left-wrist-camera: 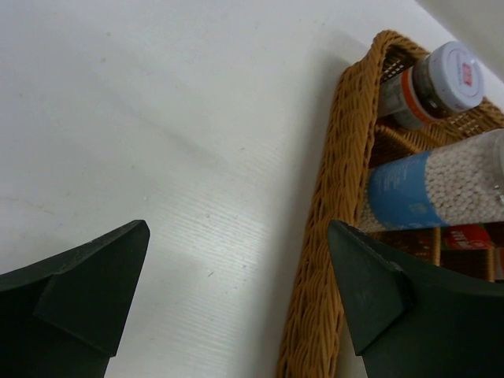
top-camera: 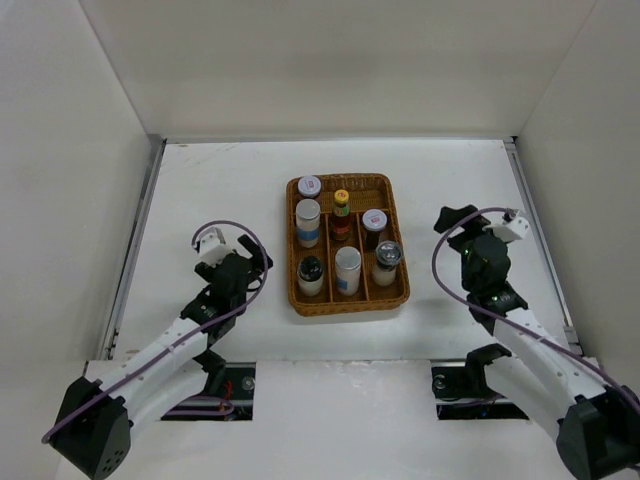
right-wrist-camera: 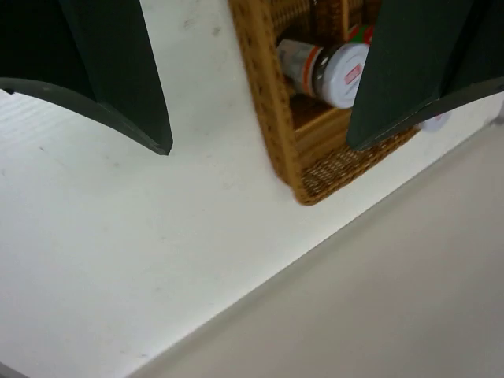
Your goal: Organize the condiment bottles
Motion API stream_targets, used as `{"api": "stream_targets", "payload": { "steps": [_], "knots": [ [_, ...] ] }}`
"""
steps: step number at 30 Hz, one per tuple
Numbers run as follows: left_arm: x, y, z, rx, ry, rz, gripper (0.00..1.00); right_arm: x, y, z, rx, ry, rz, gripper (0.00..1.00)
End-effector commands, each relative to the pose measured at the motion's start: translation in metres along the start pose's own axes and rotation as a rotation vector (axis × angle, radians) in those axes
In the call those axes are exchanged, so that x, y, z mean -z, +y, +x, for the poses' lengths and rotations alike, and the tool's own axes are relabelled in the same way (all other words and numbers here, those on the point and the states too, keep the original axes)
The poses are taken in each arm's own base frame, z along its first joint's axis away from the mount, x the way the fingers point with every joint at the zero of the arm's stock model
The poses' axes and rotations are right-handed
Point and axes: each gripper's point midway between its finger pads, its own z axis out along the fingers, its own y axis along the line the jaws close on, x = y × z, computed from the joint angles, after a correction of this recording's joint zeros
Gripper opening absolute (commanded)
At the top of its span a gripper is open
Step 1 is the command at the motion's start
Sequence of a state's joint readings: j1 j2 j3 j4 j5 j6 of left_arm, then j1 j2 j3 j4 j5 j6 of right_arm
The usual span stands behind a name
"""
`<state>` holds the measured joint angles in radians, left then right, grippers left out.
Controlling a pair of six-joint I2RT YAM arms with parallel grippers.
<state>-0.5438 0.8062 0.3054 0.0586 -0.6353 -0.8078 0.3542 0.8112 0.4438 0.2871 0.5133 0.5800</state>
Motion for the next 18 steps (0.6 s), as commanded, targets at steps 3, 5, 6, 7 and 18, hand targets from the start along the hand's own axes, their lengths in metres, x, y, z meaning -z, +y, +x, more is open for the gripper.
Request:
{"api": "stream_targets", "payload": {
  "steps": [3,5,6,7,18],
  "knots": [
    [0.010,0.007,0.000,-0.045,0.048,-0.033,1.00,-0.008,-0.048,0.032,-0.197,0.013,0.088,1.00],
    [0.012,0.007,0.001,-0.044,0.050,-0.026,1.00,-0.009,-0.049,0.034,-0.221,0.020,0.073,1.00],
    [0.012,0.007,0.001,-0.042,0.048,-0.024,1.00,-0.009,-0.047,0.032,-0.225,0.019,0.062,1.00],
    [0.012,0.007,0.001,-0.040,0.046,-0.023,1.00,-0.009,-0.045,0.031,-0.229,0.014,0.054,1.00],
    [0.009,-0.005,-0.001,-0.041,0.042,0.000,1.00,-0.012,-0.037,0.040,-0.203,0.056,0.027,1.00]
  ]
}}
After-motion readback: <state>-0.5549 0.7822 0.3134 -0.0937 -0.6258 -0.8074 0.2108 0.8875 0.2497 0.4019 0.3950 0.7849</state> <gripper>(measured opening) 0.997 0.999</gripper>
